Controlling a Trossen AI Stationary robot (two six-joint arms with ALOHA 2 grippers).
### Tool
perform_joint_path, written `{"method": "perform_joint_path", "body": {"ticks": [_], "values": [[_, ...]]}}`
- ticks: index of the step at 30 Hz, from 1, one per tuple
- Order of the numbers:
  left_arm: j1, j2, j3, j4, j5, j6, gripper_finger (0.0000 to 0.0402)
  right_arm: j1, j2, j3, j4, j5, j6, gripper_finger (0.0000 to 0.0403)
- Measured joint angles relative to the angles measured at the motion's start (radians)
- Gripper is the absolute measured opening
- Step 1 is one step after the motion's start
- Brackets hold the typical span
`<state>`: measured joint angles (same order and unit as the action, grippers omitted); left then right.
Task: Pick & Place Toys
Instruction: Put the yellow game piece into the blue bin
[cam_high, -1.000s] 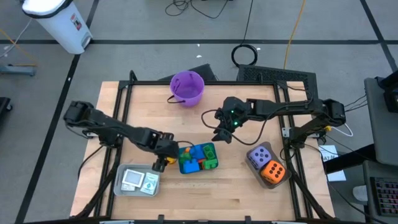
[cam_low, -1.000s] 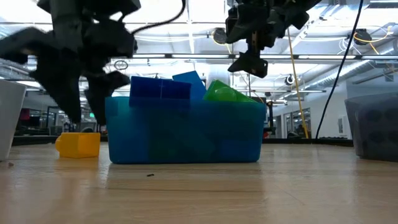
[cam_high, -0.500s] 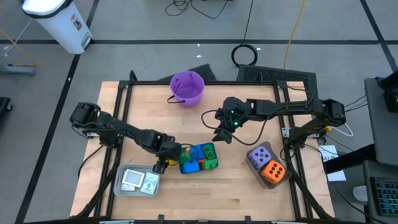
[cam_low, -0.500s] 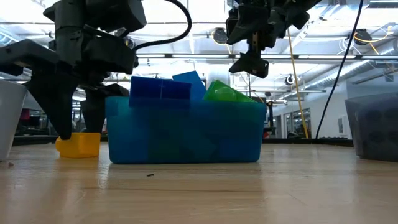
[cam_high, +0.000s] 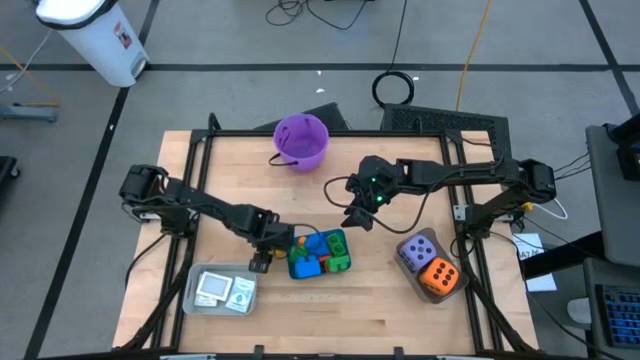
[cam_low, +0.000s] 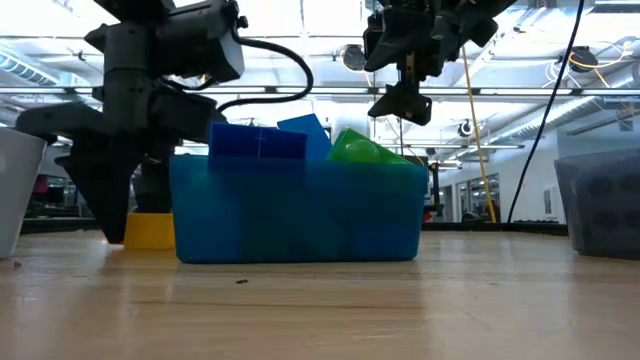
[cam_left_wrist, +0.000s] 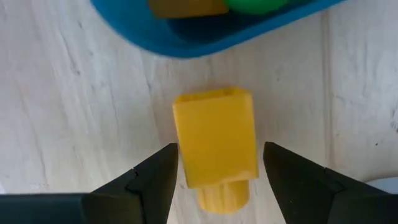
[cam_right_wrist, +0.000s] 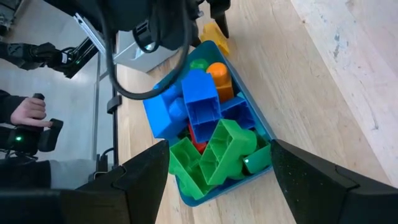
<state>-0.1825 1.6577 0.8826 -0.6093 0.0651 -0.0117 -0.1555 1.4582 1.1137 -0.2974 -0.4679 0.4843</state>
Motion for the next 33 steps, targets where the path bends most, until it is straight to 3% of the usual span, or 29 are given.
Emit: {"method": "perform_joint_path", "body": {"ticks": [7, 15, 24, 28, 33], "values": [[0.032, -0.009, -0.002, 0.019, -0.013, -0.039, 0.0232, 0.0, 0.0, -0.026, 0.009, 0.003, 0.008, 0.027], [0.063, -0.011, -0.004, 0.036, -0.021, -0.054, 0.0145, 0.0, 0.001, -0.111, 0.134, -0.002, 0.104, 0.027], [0.11, -0.012, -0.003, 0.023, -0.018, -0.08, 0.0154, 0.0, 0.001, -0.136, 0.24, -0.005, 0.163, 0.027], [0.142, -0.021, -0.002, -0.048, -0.044, -0.08, 0.0163, 0.0, 0.001, -0.137, 0.277, -0.008, 0.179, 0.027], [0.194, -0.039, 0.017, -0.168, -0.085, -0.079, 0.0142, 0.0, 0.001, -0.137, 0.322, -0.008, 0.211, 0.027]]}}
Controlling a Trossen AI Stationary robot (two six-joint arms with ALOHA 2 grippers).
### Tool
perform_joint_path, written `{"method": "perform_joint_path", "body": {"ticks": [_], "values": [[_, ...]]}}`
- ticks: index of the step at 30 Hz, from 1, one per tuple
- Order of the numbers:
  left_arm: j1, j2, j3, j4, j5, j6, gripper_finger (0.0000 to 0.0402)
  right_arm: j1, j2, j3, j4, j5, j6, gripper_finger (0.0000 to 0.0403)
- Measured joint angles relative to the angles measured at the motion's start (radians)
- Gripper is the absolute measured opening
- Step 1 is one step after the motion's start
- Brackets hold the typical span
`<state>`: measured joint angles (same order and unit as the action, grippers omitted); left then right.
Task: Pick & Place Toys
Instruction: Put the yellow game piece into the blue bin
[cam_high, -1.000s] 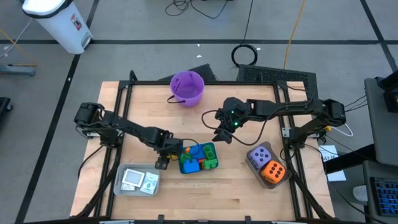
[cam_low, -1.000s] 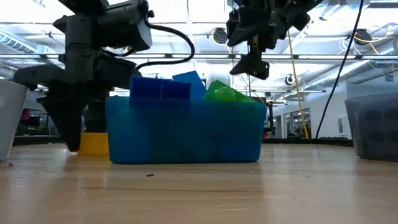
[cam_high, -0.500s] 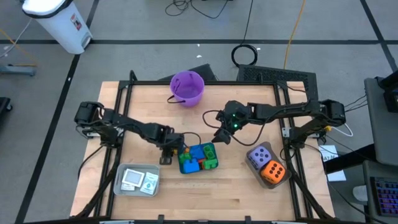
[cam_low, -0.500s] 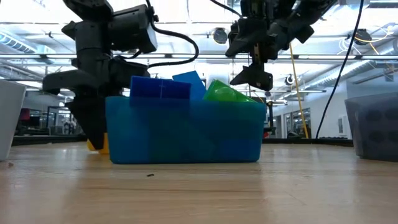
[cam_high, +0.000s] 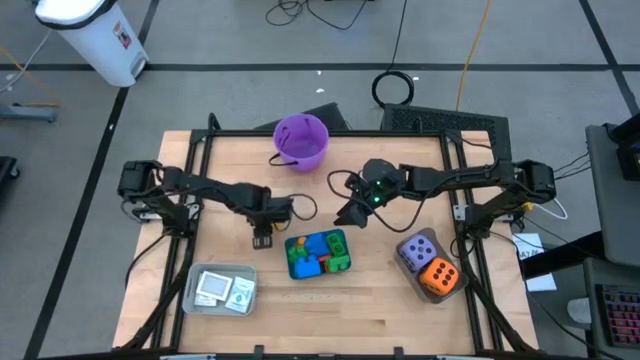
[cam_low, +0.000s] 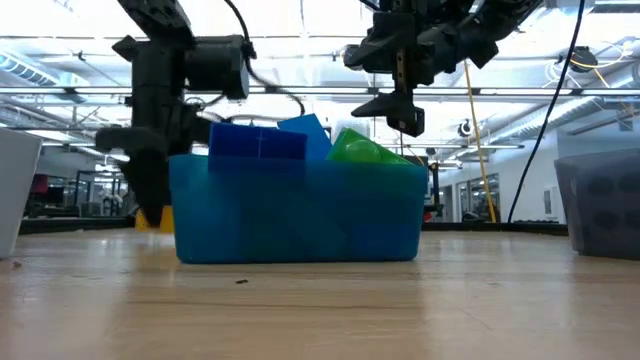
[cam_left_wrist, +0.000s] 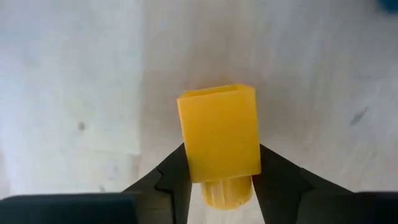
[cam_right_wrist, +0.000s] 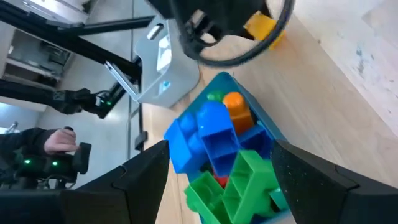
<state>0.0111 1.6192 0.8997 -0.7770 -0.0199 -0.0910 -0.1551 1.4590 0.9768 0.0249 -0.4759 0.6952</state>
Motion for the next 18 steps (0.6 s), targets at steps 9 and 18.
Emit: {"method": "perform_joint_path", "body": {"ticks": [9, 18], "values": [[0.062, -0.178, 0.023, -0.033, 0.024, -0.001, 0.0153, 0.0, -0.006, 0.0, 0.037, -0.005, 0.025, 0.027], [-0.032, -0.274, 0.197, -0.008, 0.088, 0.009, 0.0142, 0.0, -0.006, 0.0, 0.102, 0.003, 0.027, 0.027]]}}
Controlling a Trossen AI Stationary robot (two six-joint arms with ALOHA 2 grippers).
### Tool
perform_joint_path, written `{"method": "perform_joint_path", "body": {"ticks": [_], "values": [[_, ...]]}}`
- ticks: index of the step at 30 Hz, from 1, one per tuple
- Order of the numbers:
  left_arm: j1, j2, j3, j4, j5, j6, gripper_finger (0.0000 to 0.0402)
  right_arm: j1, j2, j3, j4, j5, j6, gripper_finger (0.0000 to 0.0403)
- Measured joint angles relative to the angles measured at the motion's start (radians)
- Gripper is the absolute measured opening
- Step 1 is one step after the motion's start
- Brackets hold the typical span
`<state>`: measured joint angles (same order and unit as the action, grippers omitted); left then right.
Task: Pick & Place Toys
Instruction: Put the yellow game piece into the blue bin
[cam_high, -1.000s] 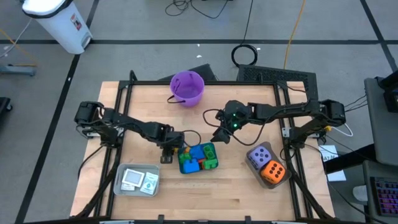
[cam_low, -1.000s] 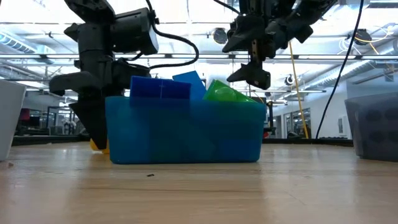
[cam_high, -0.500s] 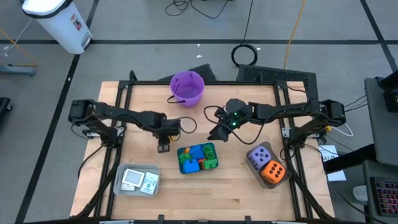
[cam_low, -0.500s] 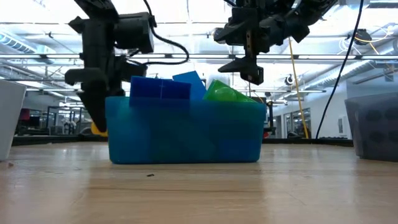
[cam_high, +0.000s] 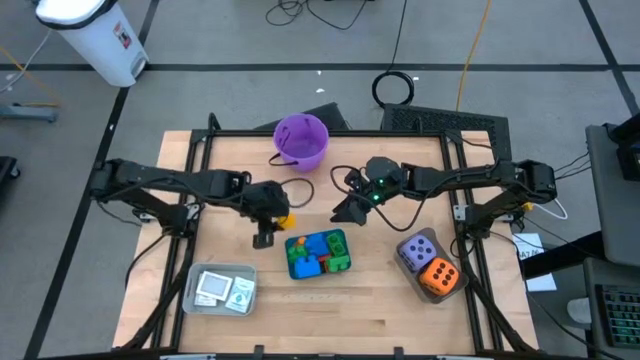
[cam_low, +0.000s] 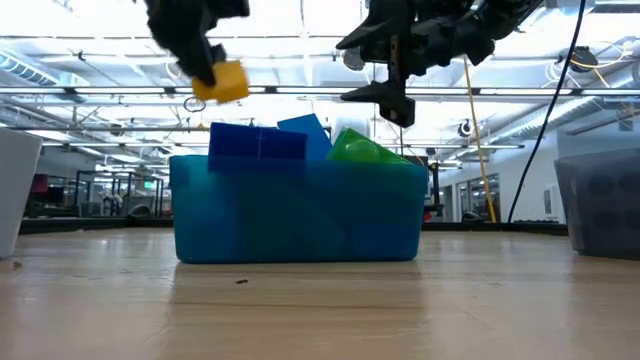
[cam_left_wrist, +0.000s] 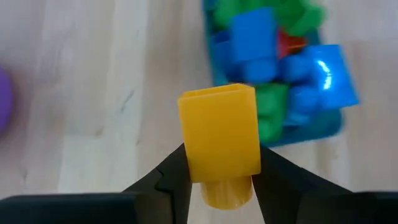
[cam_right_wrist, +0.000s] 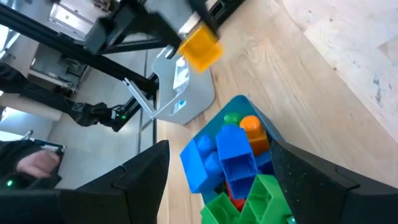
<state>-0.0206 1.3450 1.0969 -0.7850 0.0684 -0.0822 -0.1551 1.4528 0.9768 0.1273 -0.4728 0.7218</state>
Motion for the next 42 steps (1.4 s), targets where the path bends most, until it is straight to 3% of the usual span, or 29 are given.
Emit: {"method": "perform_joint_path", "body": {"ticks": [5, 12, 30, 42], "values": [[-0.075, 0.073, 0.079, 0.034, -0.008, -0.01, 0.0144, 0.0, 0.0, 0.0, 0.018, 0.001, 0.0, 0.027], [-0.127, 0.185, 0.087, 0.062, 0.034, -0.036, 0.0145, 0.0, 0.0, 0.0, 0.022, 0.001, 0.004, 0.027], [-0.146, 0.284, 0.087, 0.109, 0.09, -0.03, 0.0144, 0.0, 0.0, 0.0, 0.024, -0.003, 0.026, 0.027], [-0.144, 0.308, 0.087, 0.145, 0.11, -0.033, 0.0226, 0.013, 0.0, 0.0, 0.024, -0.003, 0.026, 0.027]]}}
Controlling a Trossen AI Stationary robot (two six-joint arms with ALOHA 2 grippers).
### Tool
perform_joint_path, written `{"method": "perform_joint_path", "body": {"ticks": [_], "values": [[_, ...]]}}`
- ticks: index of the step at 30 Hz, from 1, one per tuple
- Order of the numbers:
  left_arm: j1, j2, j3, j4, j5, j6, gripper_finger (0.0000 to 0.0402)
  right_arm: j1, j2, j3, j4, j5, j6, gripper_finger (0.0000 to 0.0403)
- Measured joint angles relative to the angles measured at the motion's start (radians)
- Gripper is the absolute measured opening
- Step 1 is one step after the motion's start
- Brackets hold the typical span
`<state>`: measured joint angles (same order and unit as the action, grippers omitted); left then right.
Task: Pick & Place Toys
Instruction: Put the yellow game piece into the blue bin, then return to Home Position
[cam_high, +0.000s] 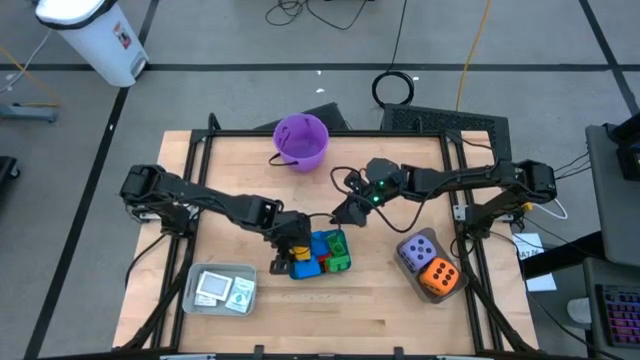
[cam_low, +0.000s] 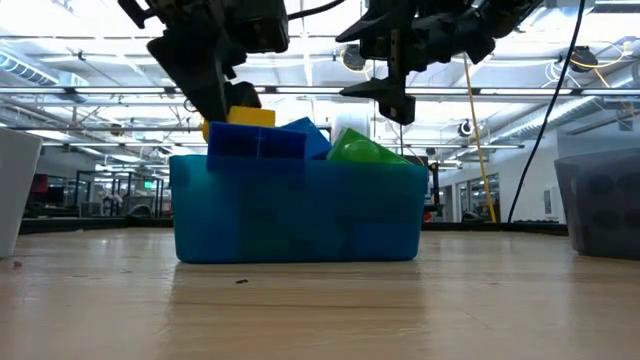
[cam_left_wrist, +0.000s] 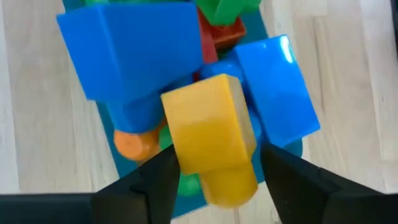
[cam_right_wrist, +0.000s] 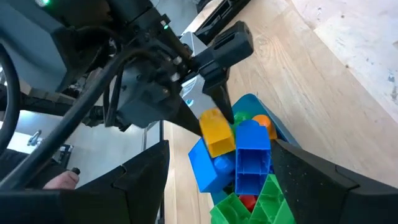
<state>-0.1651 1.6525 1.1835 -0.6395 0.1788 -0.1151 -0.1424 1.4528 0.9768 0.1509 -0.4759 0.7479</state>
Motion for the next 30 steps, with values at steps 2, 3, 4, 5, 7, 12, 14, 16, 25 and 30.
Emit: {"method": "perform_joint_path", "body": {"ticks": [2, 3, 4, 5, 7, 12, 14, 16, 25, 30], "values": [[0.004, 0.0, 0.0, -0.005, -0.003, -0.004, 0.0235, 0.002, 0.0, 0.0, 0.001, 0.0, 0.0, 0.027], [0.006, 0.0, 0.0, -0.002, -0.003, -0.011, 0.0239, 0.002, 0.0, 0.0, 0.001, -0.001, 0.0, 0.027], [0.009, 0.0, 0.0, -0.002, -0.003, -0.016, 0.0243, 0.002, 0.0, 0.0, 0.0, -0.001, 0.0, 0.027], [0.013, 0.0, 0.0, -0.004, -0.003, -0.019, 0.0248, 0.001, 0.0, 0.0, 0.0, 0.0, 0.0, 0.027], [0.023, -0.004, 0.0, -0.005, 0.002, -0.022, 0.0257, 0.0, 0.0, 0.0, 0.001, 0.0, 0.0, 0.027], [0.054, -0.035, 0.0, -0.009, 0.03, -0.023, 0.0275, 0.001, 0.0, 0.0, 0.002, 0.0, 0.0, 0.027], [0.065, -0.05, 0.0, -0.012, 0.031, -0.023, 0.0279, 0.001, 0.0, 0.0, 0.002, 0.0, 0.0, 0.027], [0.074, -0.064, 0.0, -0.016, 0.031, -0.022, 0.0279, 0.001, 0.0, 0.0, 0.002, 0.0, 0.0, 0.027], [0.106, -0.083, 0.0, -0.014, 0.059, -0.021, 0.0263, 0.001, 0.0, 0.0, 0.002, 0.0, 0.0, 0.027], [0.143, -0.083, 0.042, -0.02, 0.136, -0.048, 0.0252, 0.001, 0.0, 0.0, 0.003, 0.0, 0.0, 0.027]]}}
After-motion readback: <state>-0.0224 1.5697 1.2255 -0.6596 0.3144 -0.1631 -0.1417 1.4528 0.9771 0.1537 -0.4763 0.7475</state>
